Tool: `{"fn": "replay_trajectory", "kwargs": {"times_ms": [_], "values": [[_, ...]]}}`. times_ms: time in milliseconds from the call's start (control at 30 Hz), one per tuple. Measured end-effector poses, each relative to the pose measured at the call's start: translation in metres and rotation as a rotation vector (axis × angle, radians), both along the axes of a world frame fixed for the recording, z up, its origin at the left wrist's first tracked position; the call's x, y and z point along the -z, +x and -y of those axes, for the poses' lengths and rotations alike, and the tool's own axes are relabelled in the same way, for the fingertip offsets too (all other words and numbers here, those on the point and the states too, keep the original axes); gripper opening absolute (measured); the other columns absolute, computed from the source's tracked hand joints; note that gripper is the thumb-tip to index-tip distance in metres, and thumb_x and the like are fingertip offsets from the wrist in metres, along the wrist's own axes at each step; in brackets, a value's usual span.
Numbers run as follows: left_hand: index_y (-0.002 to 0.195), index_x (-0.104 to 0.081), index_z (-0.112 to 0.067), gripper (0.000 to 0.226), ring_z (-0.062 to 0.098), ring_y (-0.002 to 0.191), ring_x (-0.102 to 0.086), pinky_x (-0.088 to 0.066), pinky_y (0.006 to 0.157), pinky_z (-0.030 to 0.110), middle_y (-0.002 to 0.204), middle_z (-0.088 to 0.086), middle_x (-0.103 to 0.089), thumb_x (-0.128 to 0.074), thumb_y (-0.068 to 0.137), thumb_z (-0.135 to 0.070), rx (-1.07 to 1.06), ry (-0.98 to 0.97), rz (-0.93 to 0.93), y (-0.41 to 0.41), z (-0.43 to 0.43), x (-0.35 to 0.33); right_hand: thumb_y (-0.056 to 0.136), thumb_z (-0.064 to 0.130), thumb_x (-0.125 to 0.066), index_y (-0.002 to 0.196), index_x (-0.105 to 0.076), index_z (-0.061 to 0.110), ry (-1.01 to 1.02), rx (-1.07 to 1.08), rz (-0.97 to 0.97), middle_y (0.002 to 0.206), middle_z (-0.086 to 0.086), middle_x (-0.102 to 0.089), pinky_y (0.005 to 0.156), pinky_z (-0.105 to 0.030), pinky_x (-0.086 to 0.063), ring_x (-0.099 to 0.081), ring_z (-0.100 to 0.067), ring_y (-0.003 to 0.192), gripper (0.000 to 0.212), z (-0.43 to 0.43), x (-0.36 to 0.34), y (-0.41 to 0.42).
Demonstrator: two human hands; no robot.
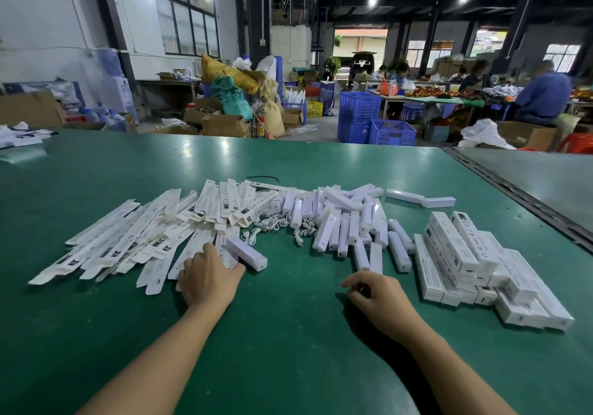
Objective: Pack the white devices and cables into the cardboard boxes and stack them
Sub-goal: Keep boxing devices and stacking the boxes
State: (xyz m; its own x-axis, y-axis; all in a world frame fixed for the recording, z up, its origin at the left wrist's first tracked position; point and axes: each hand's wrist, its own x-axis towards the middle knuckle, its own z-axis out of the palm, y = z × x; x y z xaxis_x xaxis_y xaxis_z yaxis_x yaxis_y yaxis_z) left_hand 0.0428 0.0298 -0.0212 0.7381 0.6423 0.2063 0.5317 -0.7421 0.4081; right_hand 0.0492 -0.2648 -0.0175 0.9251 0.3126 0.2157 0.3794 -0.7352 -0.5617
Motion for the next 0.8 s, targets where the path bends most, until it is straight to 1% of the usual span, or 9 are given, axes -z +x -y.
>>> {"fn": "replay_trajectory", "kwargs": {"times_ms": [100, 167, 267, 433, 533, 633, 700, 767, 800], "values": [[0.108, -0.031, -0.013, 0.063, 0.031, 0.082, -0.058, -0.038, 0.054, 0.031, 0.104, 0.014, -0.058, -0.082, 0.077, -0.036, -0.045, -0.307, 0.099, 0.0, 0.013, -0.009, 0.09, 0.019, -0.064, 0.102, -0.074, 0.026, 0.013, -0.004, -0.006, 0.092, 0.018, -0.066, 0.07, 0.0, -0.038, -0.06, 0.003, 0.083, 0.017, 0.0, 0.001, 0.0], [0.109, -0.033, -0.008, 0.054, 0.025, 0.067, -0.054, -0.036, 0.046, 0.029, 0.094, 0.014, -0.057, -0.078, 0.08, -0.015, -0.081, -0.644, 0.252, 0.004, 0.018, -0.014, 0.091, 0.02, -0.064, 0.102, -0.074, 0.027, 0.017, -0.01, -0.013, 0.093, 0.02, -0.065, 0.069, 0.002, -0.037, -0.057, 0.007, 0.081, 0.016, 0.0, 0.0, -0.002], [0.108, -0.056, 0.004, 0.032, 0.028, 0.068, -0.06, -0.048, 0.054, 0.032, 0.094, 0.021, -0.066, -0.068, 0.079, 0.003, -0.062, -1.084, 0.439, 0.006, 0.03, -0.013, 0.091, 0.021, -0.064, 0.102, -0.073, 0.028, 0.022, -0.017, -0.021, 0.093, 0.022, -0.064, 0.069, 0.003, -0.037, -0.055, 0.012, 0.081, 0.016, 0.002, 0.001, -0.003], [0.091, -0.058, -0.007, 0.01, 0.027, 0.072, -0.06, -0.048, 0.065, 0.037, 0.087, 0.016, -0.066, -0.061, 0.086, 0.001, 0.043, -1.244, 0.697, -0.013, 0.057, -0.003, 0.091, 0.021, -0.065, 0.102, -0.073, 0.027, 0.033, -0.02, -0.035, 0.093, 0.021, -0.065, 0.07, 0.002, -0.038, -0.055, 0.013, 0.081, 0.015, 0.005, 0.001, -0.004], [0.1, -0.064, -0.011, 0.018, 0.024, 0.082, -0.069, -0.055, 0.066, 0.033, 0.093, 0.01, -0.074, -0.053, 0.093, 0.001, 0.189, -1.506, 0.743, -0.02, 0.068, -0.003, 0.092, 0.021, -0.065, 0.099, -0.072, 0.027, 0.092, -0.012, -0.016, 0.092, 0.02, -0.065, 0.07, -0.002, -0.041, -0.058, 0.01, 0.078, 0.012, 0.001, 0.0, -0.007], [0.105, -0.068, -0.015, 0.026, 0.012, 0.082, -0.073, -0.056, 0.061, 0.024, 0.096, 0.002, -0.078, -0.052, 0.094, 0.001, 0.371, -1.491, 0.651, -0.024, 0.079, -0.002, 0.092, 0.034, -0.065, 0.102, -0.067, 0.033, 0.176, -0.062, 0.025, 0.093, 0.017, -0.064, 0.07, -0.012, -0.047, -0.061, 0.0, 0.078, 0.01, -0.01, -0.002, -0.016], [0.104, -0.07, -0.012, 0.02, 0.013, 0.085, -0.074, -0.057, 0.066, 0.026, 0.096, 0.001, -0.078, -0.056, 0.095, -0.001, 0.441, -1.424, 0.581, -0.025, 0.084, -0.001, 0.09, 0.044, -0.064, 0.113, -0.062, 0.036, 0.215, -0.119, 0.035, 0.102, 0.02, -0.06, 0.073, -0.014, -0.05, -0.061, 0.0, 0.083, 0.024, -0.019, -0.003, -0.022], [0.092, -0.069, -0.004, 0.009, 0.017, 0.079, -0.072, -0.055, 0.068, 0.028, 0.086, 0.004, -0.077, -0.062, 0.096, -0.009, 0.488, -1.226, 0.531, -0.023, 0.088, 0.002, 0.087, 0.049, -0.064, 0.122, -0.057, 0.038, 0.247, -0.154, 0.025, 0.112, 0.023, -0.055, 0.078, -0.014, -0.051, -0.06, 0.003, 0.093, 0.037, -0.028, -0.004, -0.027], [0.081, -0.063, 0.0, 0.019, 0.017, 0.07, -0.067, -0.052, 0.065, 0.027, 0.075, 0.005, -0.073, -0.064, 0.095, -0.012, 0.514, -1.141, 0.526, -0.022, 0.09, 0.003, 0.086, 0.05, -0.065, 0.125, -0.056, 0.037, 0.262, -0.169, 0.014, 0.116, 0.023, -0.053, 0.079, -0.014, -0.052, -0.06, 0.004, 0.096, 0.042, -0.032, -0.004, -0.028]]}}
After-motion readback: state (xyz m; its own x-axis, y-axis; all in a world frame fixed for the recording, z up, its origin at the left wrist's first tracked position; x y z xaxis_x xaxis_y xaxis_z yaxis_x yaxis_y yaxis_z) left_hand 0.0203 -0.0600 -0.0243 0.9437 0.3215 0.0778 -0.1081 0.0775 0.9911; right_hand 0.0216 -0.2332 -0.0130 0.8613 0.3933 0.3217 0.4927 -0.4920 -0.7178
